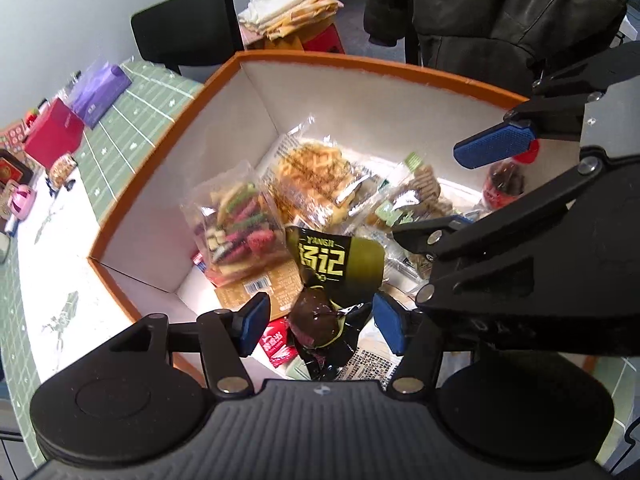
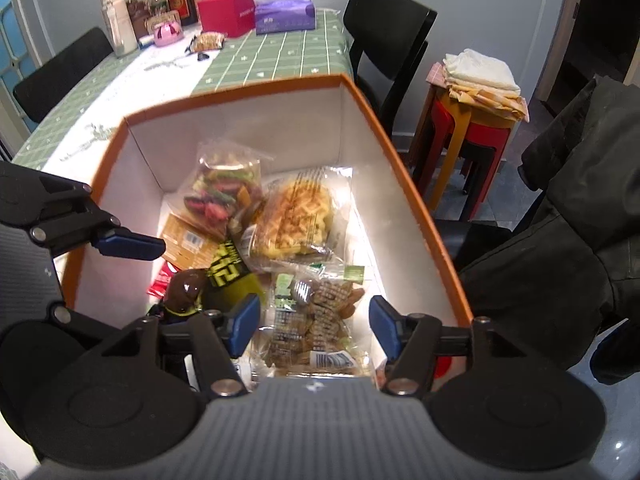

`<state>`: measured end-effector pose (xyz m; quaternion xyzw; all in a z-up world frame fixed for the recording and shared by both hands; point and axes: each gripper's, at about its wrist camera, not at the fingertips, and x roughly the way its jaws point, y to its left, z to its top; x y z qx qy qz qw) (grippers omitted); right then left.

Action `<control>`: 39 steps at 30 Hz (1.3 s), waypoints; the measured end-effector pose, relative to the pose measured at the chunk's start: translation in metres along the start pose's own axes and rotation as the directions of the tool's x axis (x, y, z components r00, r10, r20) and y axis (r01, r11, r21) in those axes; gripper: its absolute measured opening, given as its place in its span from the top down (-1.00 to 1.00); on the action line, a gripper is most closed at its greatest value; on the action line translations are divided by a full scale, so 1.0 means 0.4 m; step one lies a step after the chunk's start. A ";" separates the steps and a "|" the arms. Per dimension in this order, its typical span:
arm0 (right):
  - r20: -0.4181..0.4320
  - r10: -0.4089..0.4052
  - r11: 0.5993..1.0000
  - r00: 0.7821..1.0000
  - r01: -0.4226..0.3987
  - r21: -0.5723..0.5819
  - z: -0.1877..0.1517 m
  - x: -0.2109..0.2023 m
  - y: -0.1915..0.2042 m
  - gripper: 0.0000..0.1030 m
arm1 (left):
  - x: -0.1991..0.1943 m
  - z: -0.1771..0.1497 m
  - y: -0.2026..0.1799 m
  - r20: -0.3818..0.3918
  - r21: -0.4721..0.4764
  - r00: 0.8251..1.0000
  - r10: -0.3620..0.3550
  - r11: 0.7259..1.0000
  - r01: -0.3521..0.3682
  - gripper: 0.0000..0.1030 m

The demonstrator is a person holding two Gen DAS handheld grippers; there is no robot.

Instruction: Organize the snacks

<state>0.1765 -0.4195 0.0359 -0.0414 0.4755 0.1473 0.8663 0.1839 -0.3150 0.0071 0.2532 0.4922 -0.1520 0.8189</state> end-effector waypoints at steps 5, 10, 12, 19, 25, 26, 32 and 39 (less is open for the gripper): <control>0.035 0.005 1.000 0.999 -0.006 0.024 -0.003 -0.046 -0.001 -0.18 | -0.054 -0.003 -0.002 0.026 0.009 1.000 0.003 1.000 -0.003 -0.39; 0.098 -0.018 0.999 0.995 0.013 0.052 -0.012 -0.101 0.007 -0.23 | -0.108 -0.006 0.009 0.061 -0.016 0.998 -0.011 1.000 0.012 -0.41; 0.136 -0.037 0.997 0.990 0.027 0.071 -0.017 -0.133 0.007 -0.24 | -0.138 -0.008 0.021 0.090 -0.041 0.995 -0.031 0.999 0.035 -0.41; 0.251 -0.080 0.988 0.965 0.043 0.149 -0.046 -0.242 0.017 -0.27 | -0.215 -0.029 0.063 0.168 -0.133 0.980 -0.107 0.982 0.130 -0.54; 0.337 -0.132 0.976 0.932 0.063 0.208 -0.088 -0.308 0.031 -0.54 | -0.260 -0.075 0.071 0.266 -0.168 0.958 -0.107 0.973 0.156 -0.59; 0.354 -0.144 0.972 0.924 0.066 0.224 -0.097 -0.315 0.035 -0.60 | -0.265 -0.088 0.074 0.287 -0.181 0.952 -0.102 0.971 0.158 -0.64; 0.429 -0.201 0.955 0.881 0.078 0.287 -0.154 -0.342 0.082 -0.89 | -0.284 -0.188 0.104 0.395 -0.295 0.916 -0.067 0.935 0.195 -0.76; 0.429 -0.226 0.942 0.875 0.084 0.326 -0.205 -0.360 0.131 -0.94 | -0.225 -0.286 0.159 0.443 -0.425 0.893 -0.082 0.858 0.289 -0.77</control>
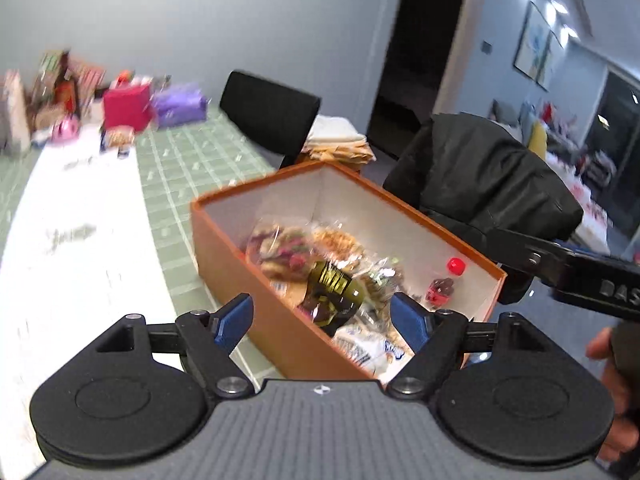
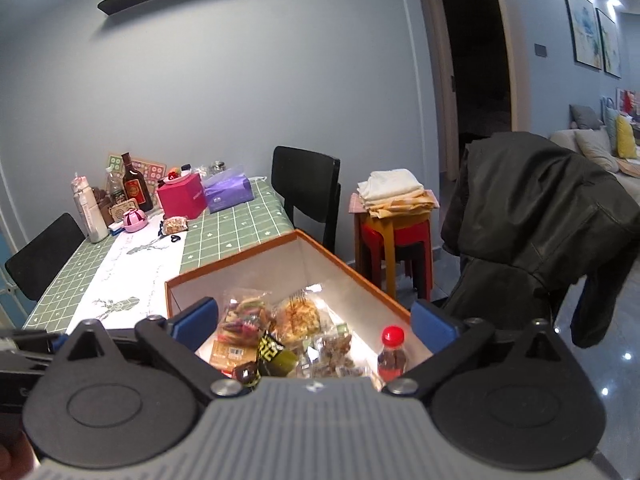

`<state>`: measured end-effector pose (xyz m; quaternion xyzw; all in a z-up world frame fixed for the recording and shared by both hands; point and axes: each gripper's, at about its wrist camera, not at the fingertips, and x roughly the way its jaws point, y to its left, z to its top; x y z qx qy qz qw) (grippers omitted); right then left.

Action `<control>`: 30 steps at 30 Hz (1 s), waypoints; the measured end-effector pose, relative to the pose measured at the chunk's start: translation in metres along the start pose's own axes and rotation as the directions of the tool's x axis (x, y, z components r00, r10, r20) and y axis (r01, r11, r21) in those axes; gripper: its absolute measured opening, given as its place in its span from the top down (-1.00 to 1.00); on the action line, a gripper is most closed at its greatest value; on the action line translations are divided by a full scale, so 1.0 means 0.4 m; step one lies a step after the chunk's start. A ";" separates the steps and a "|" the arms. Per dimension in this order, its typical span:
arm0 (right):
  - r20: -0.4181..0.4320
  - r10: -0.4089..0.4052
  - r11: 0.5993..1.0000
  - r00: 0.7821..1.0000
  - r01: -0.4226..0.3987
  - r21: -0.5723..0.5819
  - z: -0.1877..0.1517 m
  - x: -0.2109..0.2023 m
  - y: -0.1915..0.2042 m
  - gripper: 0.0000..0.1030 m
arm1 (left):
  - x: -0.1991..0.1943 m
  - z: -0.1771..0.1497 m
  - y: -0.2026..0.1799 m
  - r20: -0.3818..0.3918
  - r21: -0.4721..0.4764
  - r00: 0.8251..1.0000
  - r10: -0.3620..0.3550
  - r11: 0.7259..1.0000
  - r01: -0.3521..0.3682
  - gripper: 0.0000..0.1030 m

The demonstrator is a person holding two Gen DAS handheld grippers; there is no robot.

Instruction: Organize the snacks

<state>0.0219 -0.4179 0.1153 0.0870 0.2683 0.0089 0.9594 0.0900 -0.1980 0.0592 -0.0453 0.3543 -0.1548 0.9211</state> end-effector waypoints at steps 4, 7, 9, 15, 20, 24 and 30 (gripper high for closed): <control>-0.048 -0.038 0.999 0.998 0.037 -0.017 -0.028 0.002 0.015 -0.94 | 0.010 -0.005 0.012 -0.038 -0.053 0.999 -0.007 0.999 0.005 -0.77; -0.092 -0.088 0.996 0.992 0.086 -0.033 -0.043 0.007 0.019 -0.94 | 0.004 -0.011 -0.004 -0.011 -0.027 1.000 0.001 1.000 -0.002 -0.78; -0.103 -0.116 0.993 0.988 0.113 -0.032 -0.054 0.005 0.018 -0.94 | 0.009 -0.013 -0.013 -0.022 -0.015 1.000 0.022 1.000 -0.022 -0.79; -0.118 -0.139 0.990 0.983 0.133 -0.050 -0.066 0.013 0.014 -0.94 | 0.016 -0.038 -0.028 -0.034 0.003 0.998 0.051 0.999 -0.051 -0.79; -0.125 -0.141 0.989 0.982 0.134 -0.060 -0.069 0.016 0.022 -0.94 | 0.017 -0.041 -0.012 -0.049 -0.013 0.998 0.044 0.999 -0.045 -0.79; -0.127 -0.140 0.989 0.982 0.133 -0.063 -0.070 0.014 0.023 -0.94 | 0.016 -0.042 -0.017 -0.052 -0.011 0.998 0.047 0.999 -0.048 -0.79; -0.138 -0.145 0.989 0.980 0.137 -0.062 -0.069 0.018 0.022 -0.94 | 0.020 -0.045 -0.019 -0.061 -0.008 0.997 0.046 0.999 -0.047 -0.79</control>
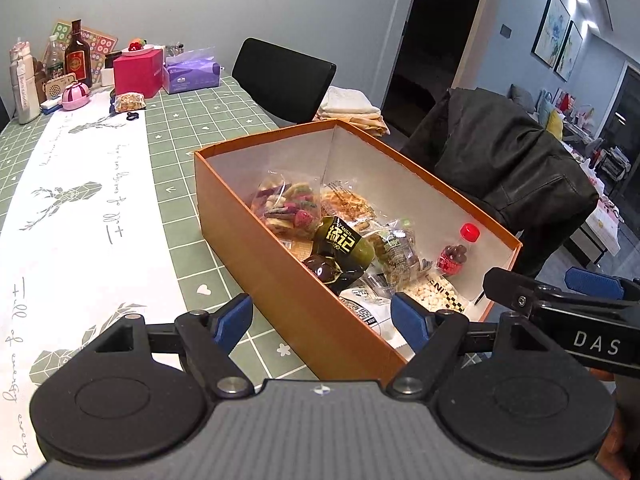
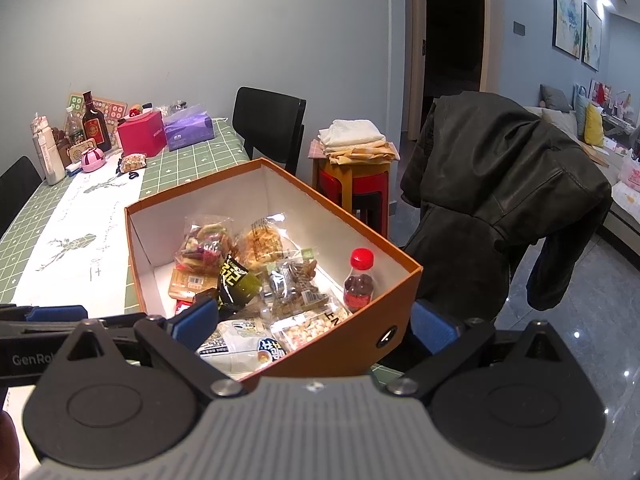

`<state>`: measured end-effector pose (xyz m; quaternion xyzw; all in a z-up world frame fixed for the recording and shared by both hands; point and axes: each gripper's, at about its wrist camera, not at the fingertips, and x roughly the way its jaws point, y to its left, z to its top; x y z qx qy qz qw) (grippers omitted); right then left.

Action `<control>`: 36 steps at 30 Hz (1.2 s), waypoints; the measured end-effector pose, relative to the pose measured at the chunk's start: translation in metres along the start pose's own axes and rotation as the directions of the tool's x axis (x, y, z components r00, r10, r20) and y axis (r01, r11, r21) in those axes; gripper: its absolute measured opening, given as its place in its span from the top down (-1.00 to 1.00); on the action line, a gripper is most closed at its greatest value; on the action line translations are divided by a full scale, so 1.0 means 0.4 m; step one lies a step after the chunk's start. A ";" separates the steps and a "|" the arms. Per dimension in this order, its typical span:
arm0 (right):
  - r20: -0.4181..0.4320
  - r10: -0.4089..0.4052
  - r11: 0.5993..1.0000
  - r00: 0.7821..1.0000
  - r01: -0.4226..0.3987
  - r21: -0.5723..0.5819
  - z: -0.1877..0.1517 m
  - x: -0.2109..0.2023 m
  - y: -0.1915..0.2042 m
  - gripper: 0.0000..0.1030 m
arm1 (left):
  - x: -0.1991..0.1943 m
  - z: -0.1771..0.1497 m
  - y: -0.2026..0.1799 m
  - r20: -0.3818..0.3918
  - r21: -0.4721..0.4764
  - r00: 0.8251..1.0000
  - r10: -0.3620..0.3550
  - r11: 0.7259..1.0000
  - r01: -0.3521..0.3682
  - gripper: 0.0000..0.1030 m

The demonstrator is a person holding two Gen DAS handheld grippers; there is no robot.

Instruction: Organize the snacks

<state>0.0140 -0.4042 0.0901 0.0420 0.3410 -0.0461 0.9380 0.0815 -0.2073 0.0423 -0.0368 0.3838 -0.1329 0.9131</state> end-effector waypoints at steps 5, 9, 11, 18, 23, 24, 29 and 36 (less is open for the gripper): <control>-0.004 0.000 1.000 1.000 0.000 0.003 0.000 0.002 -0.001 -0.94 | 0.001 -0.002 0.000 -0.003 -0.001 1.000 -0.002 1.000 0.002 -0.79; -0.006 0.001 1.000 1.000 -0.001 0.004 0.000 0.002 -0.002 -0.94 | 0.005 -0.002 -0.002 -0.011 -0.001 1.000 -0.003 1.000 0.003 -0.79; -0.005 0.001 1.000 1.000 -0.001 0.004 0.001 0.001 -0.001 -0.94 | 0.006 -0.002 -0.002 -0.011 -0.001 1.000 -0.002 1.000 0.002 -0.79; -0.008 0.001 1.000 1.000 -0.001 0.005 0.000 0.002 0.000 -0.94 | 0.006 -0.004 -0.003 -0.013 0.004 1.000 0.001 1.000 -0.001 -0.79; -0.020 0.004 1.000 1.000 -0.003 0.008 -0.004 0.006 0.000 -0.94 | 0.005 -0.004 -0.002 -0.018 0.007 1.000 0.004 1.000 -0.004 -0.79; -0.025 0.004 1.000 1.000 -0.004 0.010 -0.005 0.007 0.000 -0.94 | 0.006 -0.004 -0.002 -0.019 0.007 1.000 0.006 1.000 -0.005 -0.79; -0.032 0.005 1.000 0.999 -0.004 0.013 -0.005 0.008 0.001 -0.94 | 0.005 -0.004 -0.002 -0.023 0.011 1.000 0.007 1.000 -0.007 -0.79; -0.035 0.004 1.000 0.999 -0.003 0.012 -0.005 0.009 0.000 -0.94 | 0.004 -0.005 -0.001 -0.025 0.012 1.000 0.009 1.000 -0.009 -0.79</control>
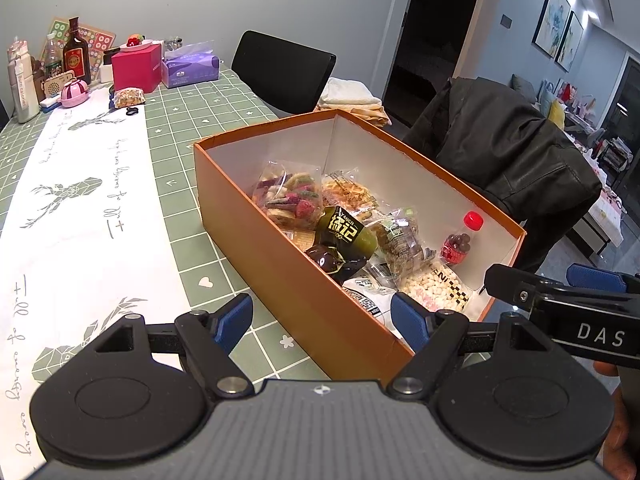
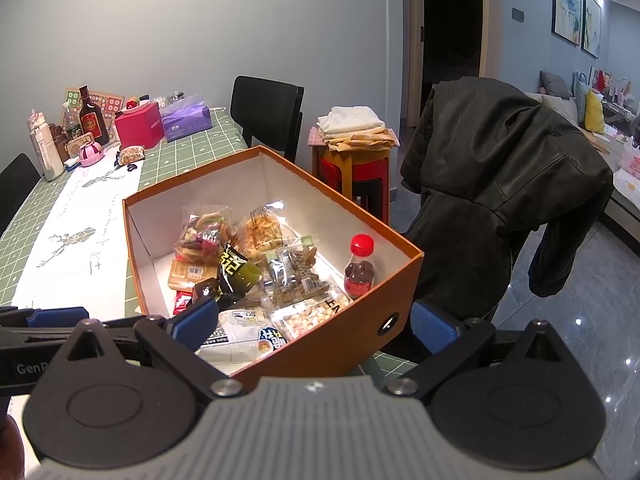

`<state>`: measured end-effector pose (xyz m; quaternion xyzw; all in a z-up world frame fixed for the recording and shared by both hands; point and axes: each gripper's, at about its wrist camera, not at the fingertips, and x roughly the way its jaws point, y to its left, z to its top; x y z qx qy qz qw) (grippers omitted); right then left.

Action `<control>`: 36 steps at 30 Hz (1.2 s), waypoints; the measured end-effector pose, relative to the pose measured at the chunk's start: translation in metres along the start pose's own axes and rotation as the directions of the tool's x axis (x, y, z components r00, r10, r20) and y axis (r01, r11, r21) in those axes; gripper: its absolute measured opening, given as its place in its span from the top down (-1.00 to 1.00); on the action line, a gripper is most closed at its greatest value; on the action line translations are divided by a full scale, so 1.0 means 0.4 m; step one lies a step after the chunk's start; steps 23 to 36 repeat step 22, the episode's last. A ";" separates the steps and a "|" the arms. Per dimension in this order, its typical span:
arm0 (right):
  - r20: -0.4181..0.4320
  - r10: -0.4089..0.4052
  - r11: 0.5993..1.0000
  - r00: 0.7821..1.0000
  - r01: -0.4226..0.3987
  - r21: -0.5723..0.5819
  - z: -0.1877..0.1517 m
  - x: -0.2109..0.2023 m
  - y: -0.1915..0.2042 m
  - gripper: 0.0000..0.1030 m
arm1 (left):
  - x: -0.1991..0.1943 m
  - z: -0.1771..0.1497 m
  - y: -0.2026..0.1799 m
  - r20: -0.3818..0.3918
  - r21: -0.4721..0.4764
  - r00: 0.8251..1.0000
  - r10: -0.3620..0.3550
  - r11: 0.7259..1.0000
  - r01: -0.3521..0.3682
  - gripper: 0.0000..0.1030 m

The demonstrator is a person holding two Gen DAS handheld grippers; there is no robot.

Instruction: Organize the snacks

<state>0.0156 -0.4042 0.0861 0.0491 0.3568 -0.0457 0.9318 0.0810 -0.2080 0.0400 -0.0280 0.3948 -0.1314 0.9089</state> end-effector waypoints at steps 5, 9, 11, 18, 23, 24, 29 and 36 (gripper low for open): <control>-0.001 0.000 1.000 1.000 0.000 0.000 0.000 0.000 0.000 -0.94 | 0.000 0.001 0.000 0.000 0.001 1.000 0.000 1.000 0.000 -0.79; -0.002 0.000 1.000 1.000 0.000 0.001 -0.002 0.001 0.000 -0.94 | 0.000 0.001 0.000 0.000 0.000 1.000 -0.001 1.000 0.001 -0.79; -0.002 0.000 1.000 1.000 0.000 0.001 -0.002 0.001 0.000 -0.94 | 0.000 0.001 -0.001 0.000 0.002 1.000 0.000 1.000 0.000 -0.79; -0.002 -0.001 1.000 1.000 0.001 0.002 -0.001 0.001 0.000 -0.94 | 0.000 -0.002 -0.003 0.009 0.008 1.000 0.003 1.000 -0.003 -0.78; -0.004 0.000 1.000 1.000 0.000 0.005 -0.005 0.002 -0.002 -0.94 | -0.002 -0.007 -0.009 0.028 0.033 1.000 0.009 0.999 -0.009 -0.75; -0.004 0.000 1.000 1.000 0.000 0.005 -0.005 0.002 -0.002 -0.94 | -0.002 -0.007 -0.009 0.028 0.033 1.000 0.009 0.999 -0.009 -0.75; -0.004 0.000 1.000 1.000 0.000 0.005 -0.005 0.002 -0.002 -0.94 | -0.002 -0.007 -0.009 0.028 0.033 1.000 0.009 0.999 -0.009 -0.75; -0.004 0.000 1.000 1.000 0.000 0.005 -0.005 0.002 -0.002 -0.94 | -0.002 -0.007 -0.009 0.028 0.033 1.000 0.009 0.999 -0.009 -0.75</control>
